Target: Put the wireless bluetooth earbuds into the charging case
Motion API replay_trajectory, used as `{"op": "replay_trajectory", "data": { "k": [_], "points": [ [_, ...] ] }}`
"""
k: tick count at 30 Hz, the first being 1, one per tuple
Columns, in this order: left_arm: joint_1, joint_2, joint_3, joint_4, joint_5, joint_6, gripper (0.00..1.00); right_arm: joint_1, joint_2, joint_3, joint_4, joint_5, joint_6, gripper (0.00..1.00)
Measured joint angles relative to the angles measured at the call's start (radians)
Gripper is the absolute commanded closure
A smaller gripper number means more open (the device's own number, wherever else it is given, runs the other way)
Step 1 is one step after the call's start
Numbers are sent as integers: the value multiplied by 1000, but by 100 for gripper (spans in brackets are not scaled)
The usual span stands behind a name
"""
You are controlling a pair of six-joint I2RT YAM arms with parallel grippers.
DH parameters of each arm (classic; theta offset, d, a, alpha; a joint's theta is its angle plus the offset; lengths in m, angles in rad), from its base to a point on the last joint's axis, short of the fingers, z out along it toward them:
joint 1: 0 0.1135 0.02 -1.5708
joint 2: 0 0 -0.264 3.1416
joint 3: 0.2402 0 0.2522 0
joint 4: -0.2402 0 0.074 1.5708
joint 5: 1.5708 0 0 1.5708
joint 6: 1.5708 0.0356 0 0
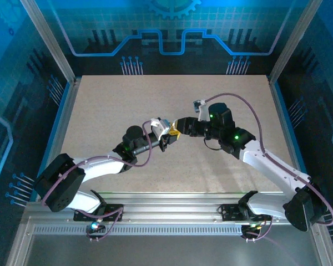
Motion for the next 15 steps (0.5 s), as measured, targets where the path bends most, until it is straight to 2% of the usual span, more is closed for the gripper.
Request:
{"op": "replay_trajectory", "data": {
  "k": [15],
  "points": [
    [0, -27, 0, -43, -18, 5, 83, 8, 20, 15, 8, -4, -5, 56]
  ]
}}
